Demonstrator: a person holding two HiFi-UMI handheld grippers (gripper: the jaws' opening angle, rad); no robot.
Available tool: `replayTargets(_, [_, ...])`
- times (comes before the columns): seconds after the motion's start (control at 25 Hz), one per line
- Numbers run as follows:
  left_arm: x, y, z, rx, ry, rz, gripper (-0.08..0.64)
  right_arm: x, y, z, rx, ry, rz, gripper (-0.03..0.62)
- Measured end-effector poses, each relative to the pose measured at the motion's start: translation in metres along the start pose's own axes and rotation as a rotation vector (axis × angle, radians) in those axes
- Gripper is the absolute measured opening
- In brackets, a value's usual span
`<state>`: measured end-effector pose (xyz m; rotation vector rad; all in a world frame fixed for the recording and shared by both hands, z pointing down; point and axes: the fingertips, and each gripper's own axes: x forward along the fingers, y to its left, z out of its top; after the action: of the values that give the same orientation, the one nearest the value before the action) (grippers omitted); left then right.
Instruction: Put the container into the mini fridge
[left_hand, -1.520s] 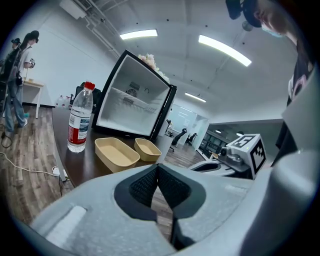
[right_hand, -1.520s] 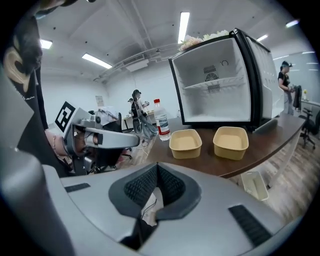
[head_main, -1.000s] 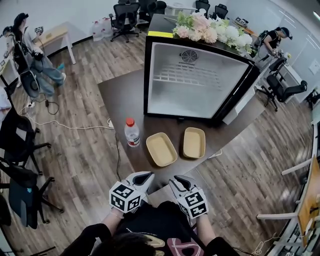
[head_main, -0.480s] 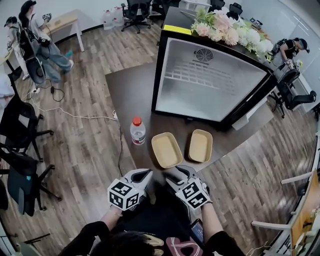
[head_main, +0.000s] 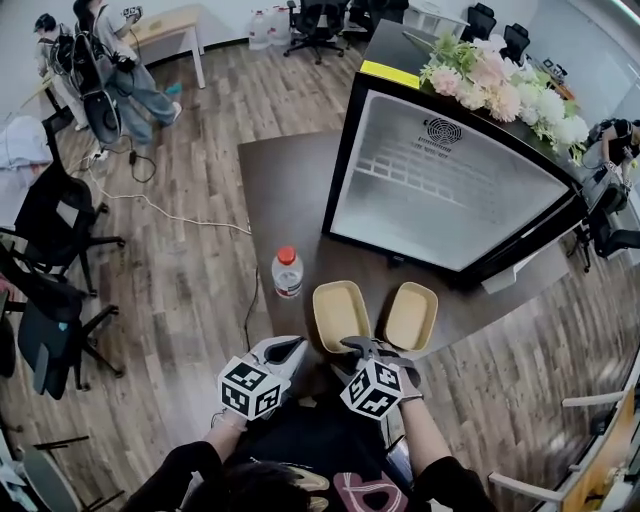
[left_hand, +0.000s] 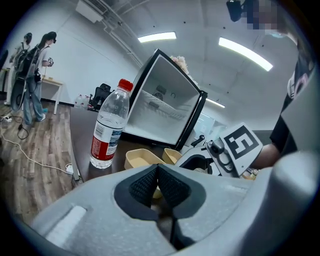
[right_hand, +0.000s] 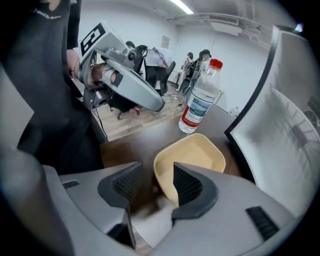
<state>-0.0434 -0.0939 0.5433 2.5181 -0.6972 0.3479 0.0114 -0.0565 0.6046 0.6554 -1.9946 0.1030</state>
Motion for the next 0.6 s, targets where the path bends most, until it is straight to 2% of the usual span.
replayTargets(0.16, [0.002, 0.009, 0.004, -0.027, -0.021, 0.054, 0.008, 0.010, -0.007, -0.003, -0.119, 0.044, 0.055, 0.167])
replayTargets(0.6, [0.005, 0.017, 0.009, -0.062, -0.052, 0.137, 0.008, 0.030, -0.011, -0.011, -0.244, 0.088, 0.167, 0.150])
